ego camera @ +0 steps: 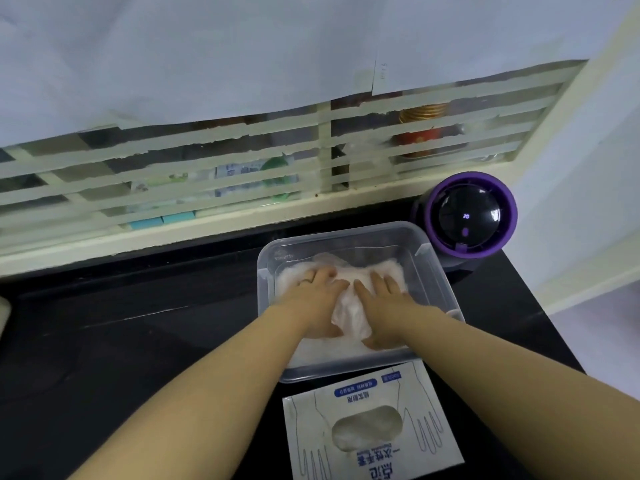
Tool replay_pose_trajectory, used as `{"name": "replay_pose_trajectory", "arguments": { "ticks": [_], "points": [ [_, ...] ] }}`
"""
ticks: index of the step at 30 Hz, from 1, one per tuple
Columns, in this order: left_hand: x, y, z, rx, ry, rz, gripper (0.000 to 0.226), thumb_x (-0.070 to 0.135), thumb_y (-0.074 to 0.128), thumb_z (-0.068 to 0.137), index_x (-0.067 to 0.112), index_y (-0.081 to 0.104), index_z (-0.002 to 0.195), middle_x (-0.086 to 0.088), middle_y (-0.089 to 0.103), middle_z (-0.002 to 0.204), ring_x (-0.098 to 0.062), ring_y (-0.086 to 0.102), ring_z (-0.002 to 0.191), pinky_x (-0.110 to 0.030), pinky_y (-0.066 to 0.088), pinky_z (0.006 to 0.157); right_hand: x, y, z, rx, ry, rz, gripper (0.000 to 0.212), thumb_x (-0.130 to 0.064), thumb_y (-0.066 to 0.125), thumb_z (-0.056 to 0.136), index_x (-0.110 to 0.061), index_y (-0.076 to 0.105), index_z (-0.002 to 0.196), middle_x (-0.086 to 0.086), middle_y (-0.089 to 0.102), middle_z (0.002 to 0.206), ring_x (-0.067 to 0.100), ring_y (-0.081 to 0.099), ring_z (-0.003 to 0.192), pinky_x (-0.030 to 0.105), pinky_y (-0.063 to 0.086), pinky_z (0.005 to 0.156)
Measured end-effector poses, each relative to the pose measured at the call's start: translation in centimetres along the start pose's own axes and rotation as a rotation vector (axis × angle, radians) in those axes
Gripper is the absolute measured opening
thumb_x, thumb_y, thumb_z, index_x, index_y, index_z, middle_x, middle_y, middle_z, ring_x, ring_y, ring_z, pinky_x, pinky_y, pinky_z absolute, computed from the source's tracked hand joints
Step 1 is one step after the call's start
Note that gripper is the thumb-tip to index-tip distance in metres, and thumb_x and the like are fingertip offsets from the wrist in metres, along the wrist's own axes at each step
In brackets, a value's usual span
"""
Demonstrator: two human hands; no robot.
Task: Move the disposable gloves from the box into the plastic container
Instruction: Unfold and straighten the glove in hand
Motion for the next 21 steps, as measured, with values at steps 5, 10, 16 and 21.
{"name": "replay_pose_trajectory", "arguments": {
  "ticks": [5,10,16,21],
  "points": [
    [0.1,-0.5,-0.2,-0.054,-0.018,0.012,0.082,0.039,0.067,0.088,0.025,0.019,0.153,-0.003,0.014,0.159,-0.026,0.023,0.144,-0.038,0.029,0.115,-0.1,-1.0,-0.9,0.055,-0.017,-0.009,0.091,-0.049,0.056,0.09,-0.017,-0.002,0.153,0.014,0.0,0.159,0.037,0.0,0.146,0.052,0.021,0.115],
    [1.1,-4.5,-5.0,0.223,0.119,-0.015,0.051,0.033,0.055,0.097,0.031,0.038,0.145,0.007,0.035,0.152,-0.016,0.042,0.133,-0.034,0.039,0.107,-1.1,-4.9,-7.1,0.54,-0.265,0.126,0.049,-0.044,0.059,0.091,-0.025,0.05,0.135,-0.003,0.054,0.132,0.012,0.049,0.116,0.03,0.043,0.099],
    [2.1,-3.9,-12.6,0.577,0.329,0.023,0.03,0.012,0.055,0.093,0.022,0.065,0.12,0.006,0.063,0.118,-0.014,0.064,0.091,-0.029,0.054,0.068,-3.7,-0.2,-13.7,0.378,-0.708,-0.074,0.022,-0.028,0.052,0.097,-0.02,0.067,0.111,-0.005,0.065,0.104,0.011,0.058,0.089,0.028,0.049,0.078],
    [3.7,1.1,-15.5,0.615,0.434,0.08,0.029,0.021,0.044,0.084,0.02,0.071,0.095,0.007,0.067,0.09,-0.012,0.06,0.061,-0.025,0.05,0.047,-3.6,5.0,-11.4,0.136,-0.618,-0.332,0.029,-0.037,0.037,0.102,-0.032,0.046,0.129,0.004,0.058,0.099,0.028,0.06,0.092,0.033,0.044,0.07]
  ]
}}
Point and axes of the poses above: each hand's wrist, its own z-axis towards the middle knuckle, its own y-axis out of the palm, x = y × z, the point moved 4 cm from there along z, towards the middle knuckle
